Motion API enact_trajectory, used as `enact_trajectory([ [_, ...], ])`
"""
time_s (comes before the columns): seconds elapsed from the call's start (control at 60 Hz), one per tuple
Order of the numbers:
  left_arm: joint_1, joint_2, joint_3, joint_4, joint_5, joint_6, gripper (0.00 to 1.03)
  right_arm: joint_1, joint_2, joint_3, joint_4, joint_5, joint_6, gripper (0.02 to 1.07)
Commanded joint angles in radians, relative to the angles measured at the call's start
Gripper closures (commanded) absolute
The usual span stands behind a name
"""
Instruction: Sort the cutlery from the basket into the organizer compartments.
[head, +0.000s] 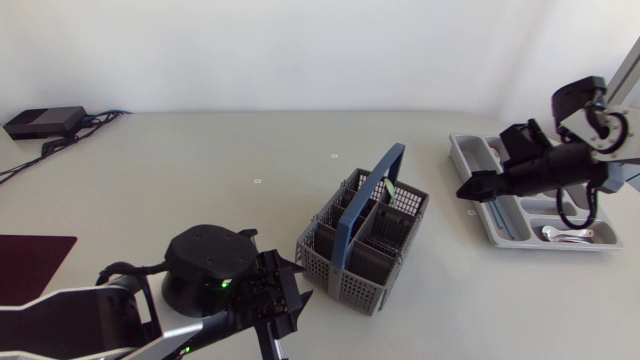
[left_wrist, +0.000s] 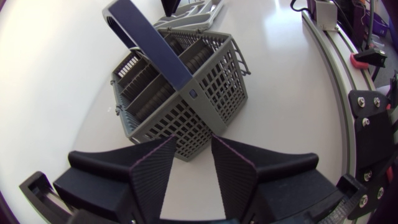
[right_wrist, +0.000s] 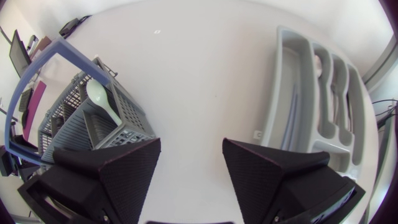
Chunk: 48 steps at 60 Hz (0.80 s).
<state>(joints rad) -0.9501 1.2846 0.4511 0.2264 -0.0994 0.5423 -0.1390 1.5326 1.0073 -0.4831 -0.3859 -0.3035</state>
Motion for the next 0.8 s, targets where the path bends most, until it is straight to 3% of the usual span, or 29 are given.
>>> enact_trajectory([
  [0.0, 0.004, 0.038, 0.004, 0.016, -0.003, -0.021, 0.62, 0.032, 0.084, 0.039, 0.032, -0.033, 0.061, 0.34],
  [0.217, 0.005, 0.108, 0.024, 0.070, -0.003, -0.019, 0.62, 0.075, 0.222, 0.136, 0.041, -0.113, 0.118, 0.34],
  [0.45, 0.059, 0.177, 0.047, 0.145, -0.002, -0.012, 0.62, 0.096, 0.219, 0.116, -0.008, -0.200, 0.103, 0.34],
  [0.583, 0.132, 0.202, 0.055, 0.182, 0.007, 0.007, 0.62, 0.104, 0.153, 0.059, -0.026, -0.211, 0.083, 0.35],
  [0.783, 0.306, 0.217, 0.063, 0.215, 0.112, 0.027, 0.62, 0.168, 0.038, -0.053, -0.063, -0.211, 0.064, 0.35],
])
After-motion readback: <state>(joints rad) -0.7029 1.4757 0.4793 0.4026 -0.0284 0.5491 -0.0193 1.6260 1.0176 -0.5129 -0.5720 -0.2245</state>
